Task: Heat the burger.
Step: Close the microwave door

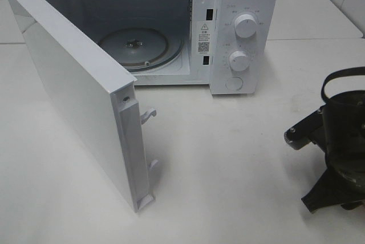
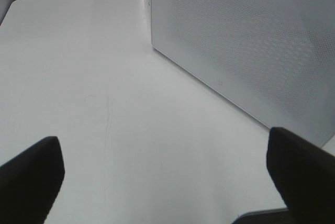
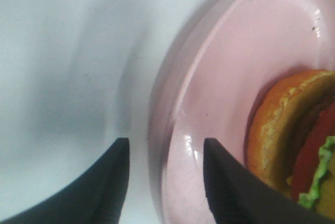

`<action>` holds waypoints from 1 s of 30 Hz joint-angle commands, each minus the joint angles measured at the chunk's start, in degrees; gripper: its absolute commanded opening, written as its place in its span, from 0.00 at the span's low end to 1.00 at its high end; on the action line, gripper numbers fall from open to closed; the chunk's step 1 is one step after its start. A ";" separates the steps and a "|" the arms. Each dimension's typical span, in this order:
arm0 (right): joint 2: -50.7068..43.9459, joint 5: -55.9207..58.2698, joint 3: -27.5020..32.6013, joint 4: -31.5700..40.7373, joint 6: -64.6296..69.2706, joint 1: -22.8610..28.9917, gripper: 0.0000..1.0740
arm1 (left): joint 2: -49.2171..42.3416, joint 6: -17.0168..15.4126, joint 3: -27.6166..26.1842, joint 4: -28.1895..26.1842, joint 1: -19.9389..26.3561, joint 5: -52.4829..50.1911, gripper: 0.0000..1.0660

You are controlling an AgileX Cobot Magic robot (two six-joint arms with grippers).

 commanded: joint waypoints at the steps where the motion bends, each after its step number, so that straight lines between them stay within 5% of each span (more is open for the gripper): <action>1: -3.09 2.23 -0.74 2.46 -4.01 -0.23 0.46 | -0.86 -0.11 0.17 -0.40 -0.06 -0.80 0.93; 9: -14.67 3.38 -2.35 14.27 -19.08 -0.23 0.49 | -0.86 -0.11 0.17 -0.40 -0.06 -0.80 0.93; 17: -32.03 5.56 -4.76 28.19 -38.50 -0.23 0.72 | -0.86 -0.11 0.17 -0.40 -0.06 -0.80 0.93; 30: -52.65 15.36 -4.76 34.61 -44.92 -0.23 0.71 | -0.86 -0.11 0.17 -0.40 -0.06 -0.80 0.93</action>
